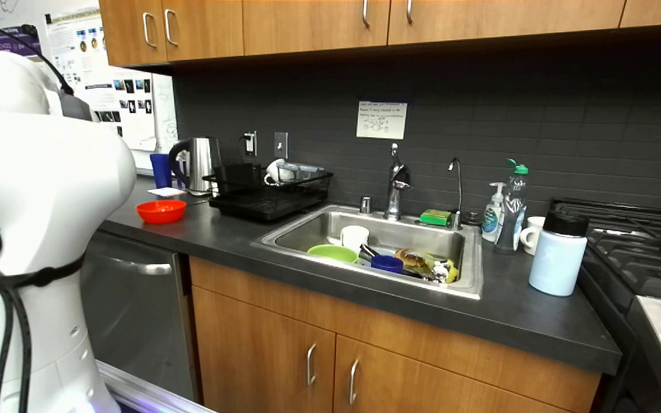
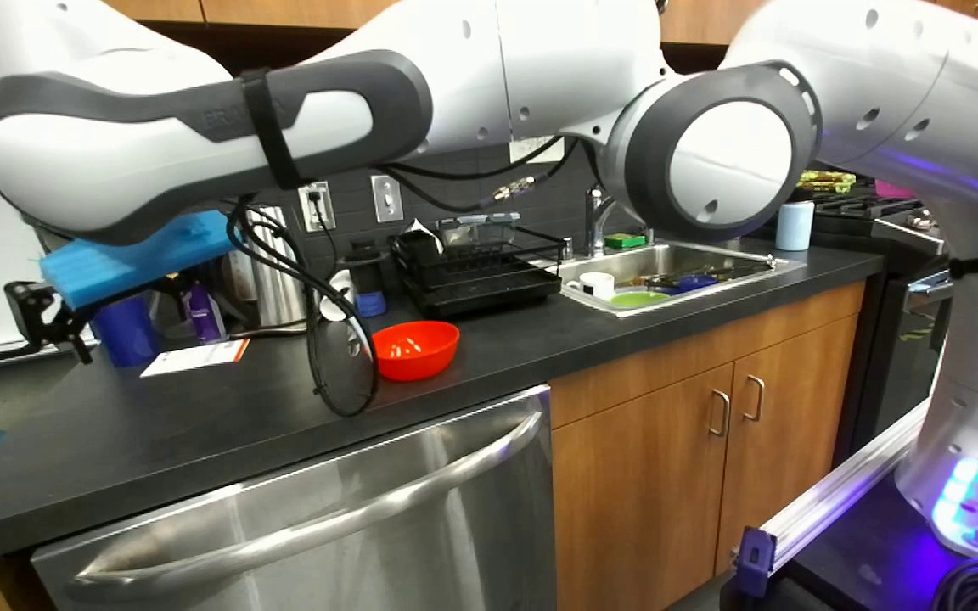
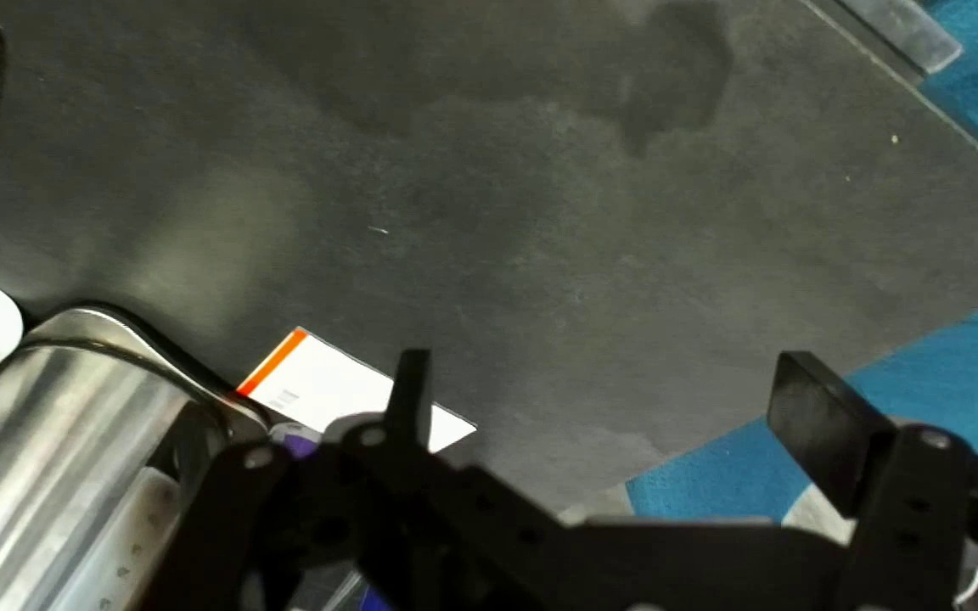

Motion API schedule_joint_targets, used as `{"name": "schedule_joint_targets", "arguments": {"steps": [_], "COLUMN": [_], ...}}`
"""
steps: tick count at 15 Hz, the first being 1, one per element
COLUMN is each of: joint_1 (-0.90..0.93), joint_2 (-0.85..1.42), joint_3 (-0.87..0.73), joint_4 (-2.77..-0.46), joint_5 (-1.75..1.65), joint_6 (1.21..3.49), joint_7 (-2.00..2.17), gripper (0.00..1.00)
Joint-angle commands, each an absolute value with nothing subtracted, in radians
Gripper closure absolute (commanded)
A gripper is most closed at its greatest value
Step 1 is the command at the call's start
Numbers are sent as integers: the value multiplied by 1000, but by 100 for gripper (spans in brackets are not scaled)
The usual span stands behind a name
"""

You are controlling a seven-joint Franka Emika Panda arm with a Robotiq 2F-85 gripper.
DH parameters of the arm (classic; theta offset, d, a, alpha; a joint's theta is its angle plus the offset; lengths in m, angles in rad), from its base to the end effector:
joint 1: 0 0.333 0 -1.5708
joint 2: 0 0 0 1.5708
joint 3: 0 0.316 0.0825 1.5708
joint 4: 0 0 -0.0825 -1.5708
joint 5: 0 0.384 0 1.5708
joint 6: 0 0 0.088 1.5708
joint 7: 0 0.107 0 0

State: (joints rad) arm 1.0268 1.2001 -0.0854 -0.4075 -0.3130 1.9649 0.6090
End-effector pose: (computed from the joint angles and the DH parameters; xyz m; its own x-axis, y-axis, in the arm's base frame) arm 0.4660 0.6884 0.3751 0.7650 0.4263 0.4827 0.4190 -0.8987 0.1295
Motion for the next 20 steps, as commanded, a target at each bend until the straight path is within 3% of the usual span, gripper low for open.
{"name": "schedule_joint_targets", "arguments": {"steps": [1,20], "joint_1": [1038,1060], "joint_2": [1186,1183], "joint_3": [-109,-252], "joint_4": [-432,-439], "joint_5": [-325,-442], "joint_6": [2046,2117], "joint_7": [693,932], "gripper": [0,0]}}
